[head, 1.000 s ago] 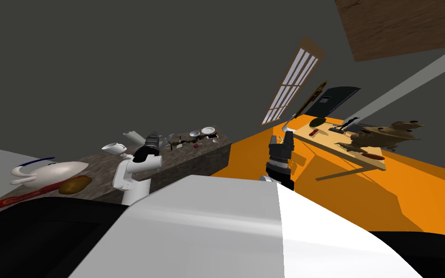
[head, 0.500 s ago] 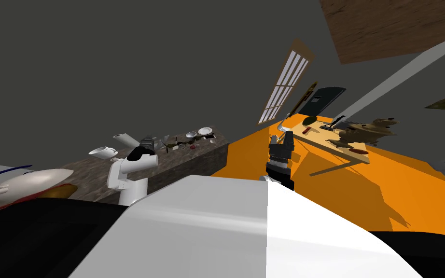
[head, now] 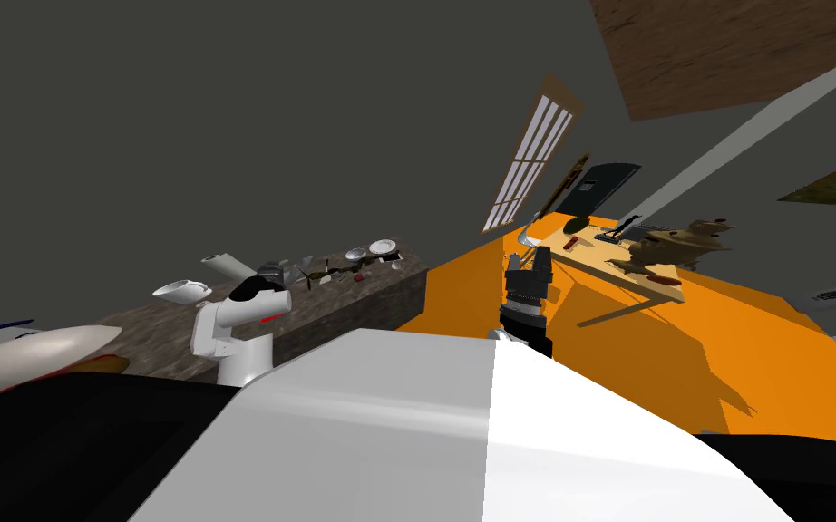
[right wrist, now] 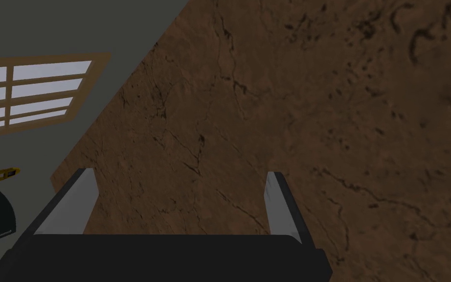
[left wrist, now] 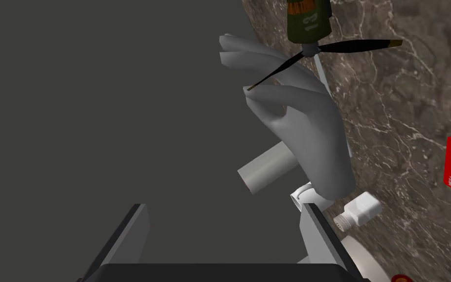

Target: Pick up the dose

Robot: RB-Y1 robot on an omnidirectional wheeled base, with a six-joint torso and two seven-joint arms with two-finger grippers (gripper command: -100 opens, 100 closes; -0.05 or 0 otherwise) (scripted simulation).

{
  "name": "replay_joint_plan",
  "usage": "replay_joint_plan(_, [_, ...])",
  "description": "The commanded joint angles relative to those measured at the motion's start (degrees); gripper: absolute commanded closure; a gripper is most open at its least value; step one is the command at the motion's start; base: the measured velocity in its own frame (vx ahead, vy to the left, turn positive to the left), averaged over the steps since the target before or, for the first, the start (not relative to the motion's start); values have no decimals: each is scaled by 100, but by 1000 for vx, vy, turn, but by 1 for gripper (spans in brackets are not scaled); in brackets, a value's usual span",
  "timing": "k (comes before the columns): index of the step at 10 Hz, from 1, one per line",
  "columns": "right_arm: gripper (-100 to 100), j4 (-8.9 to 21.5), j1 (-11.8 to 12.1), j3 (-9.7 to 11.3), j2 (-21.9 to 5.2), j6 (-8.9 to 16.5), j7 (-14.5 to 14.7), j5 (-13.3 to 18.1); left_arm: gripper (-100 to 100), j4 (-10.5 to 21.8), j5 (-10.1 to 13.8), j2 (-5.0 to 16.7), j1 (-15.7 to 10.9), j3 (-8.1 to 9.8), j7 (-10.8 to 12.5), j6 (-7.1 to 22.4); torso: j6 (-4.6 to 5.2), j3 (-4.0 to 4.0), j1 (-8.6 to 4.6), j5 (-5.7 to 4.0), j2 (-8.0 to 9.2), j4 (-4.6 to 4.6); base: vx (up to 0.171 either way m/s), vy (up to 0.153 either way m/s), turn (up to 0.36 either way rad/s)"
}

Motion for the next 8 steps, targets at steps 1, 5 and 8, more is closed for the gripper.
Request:
replay_joint_plan(1, [0,0,0,0,0,0,0,0,-100,119,94,24,-78,222,-8,286,0,0,0,0,0,0,19,-23,-178])
replay_joint_plan(5, [0,0,0,0,0,0,0,0,-100,236,190,39,-151,436,-19,867,3,-6,-7,-1,-11,-2,27,-20,-74])
replay_joint_plan(8, [0,0,0,1,0,0,0,0,-100,352,292,50,-224,645,-34,1305,4,-6,-8,-2,-12,-2,30,-21,-78])
